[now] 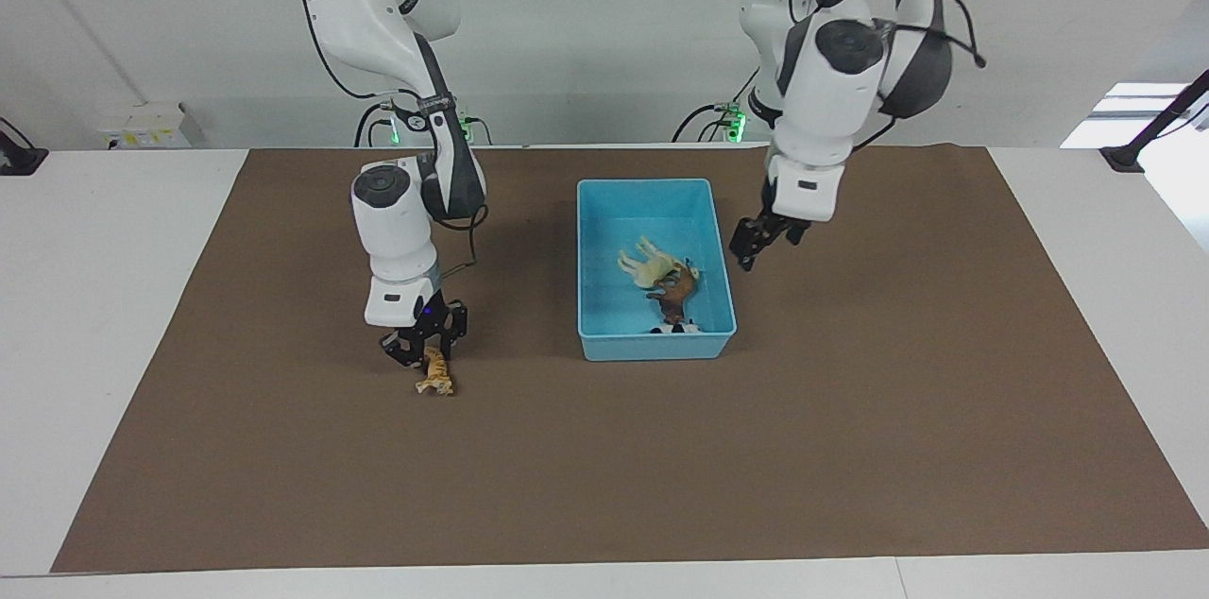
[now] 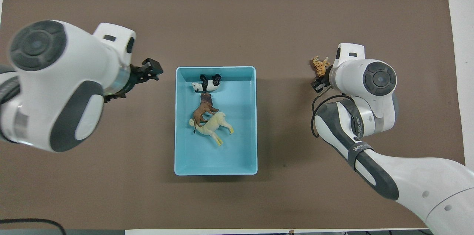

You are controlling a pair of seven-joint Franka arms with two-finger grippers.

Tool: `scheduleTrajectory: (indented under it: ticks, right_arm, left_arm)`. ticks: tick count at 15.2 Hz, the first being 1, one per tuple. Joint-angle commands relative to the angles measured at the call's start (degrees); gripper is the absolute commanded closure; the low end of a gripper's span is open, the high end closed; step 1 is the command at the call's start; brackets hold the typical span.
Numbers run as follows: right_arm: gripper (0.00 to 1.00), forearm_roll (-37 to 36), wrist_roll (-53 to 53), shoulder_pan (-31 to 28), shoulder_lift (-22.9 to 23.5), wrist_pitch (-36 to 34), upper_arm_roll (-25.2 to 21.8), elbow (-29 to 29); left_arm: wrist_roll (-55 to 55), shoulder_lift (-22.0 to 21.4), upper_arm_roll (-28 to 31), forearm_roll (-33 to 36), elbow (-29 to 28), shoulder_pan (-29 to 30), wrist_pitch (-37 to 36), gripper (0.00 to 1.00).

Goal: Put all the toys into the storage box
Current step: 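Carry the orange tiger toward the box while the left gripper withdraws, then lower the tiger into the box and open the right gripper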

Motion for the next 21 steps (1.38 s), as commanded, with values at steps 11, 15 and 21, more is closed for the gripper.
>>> scheduleTrajectory:
  ticks: [11, 15, 21]
  right_arm:
    - [1.00, 3.3, 48.0, 22.5, 3.1, -33.9, 4.6, 35.4]
    - [1.00, 3.1, 56.5, 27.1, 3.4, -24.3, 4.6, 27.1]
    - [0.00, 2.9, 60.0, 25.0, 2.0, -29.0, 4.1, 28.5]
  left_arm:
    - [32.8, -3.2, -0.1, 1.2, 5.2, 16.7, -11.1, 0.00]
    - [33.0, 4.9, -0.6, 1.1, 16.6, 17.1, -18.3, 0.00]
    - [33.4, 2.6, -0.9, 0.9, 12.8, 16.0, -18.0, 0.00]
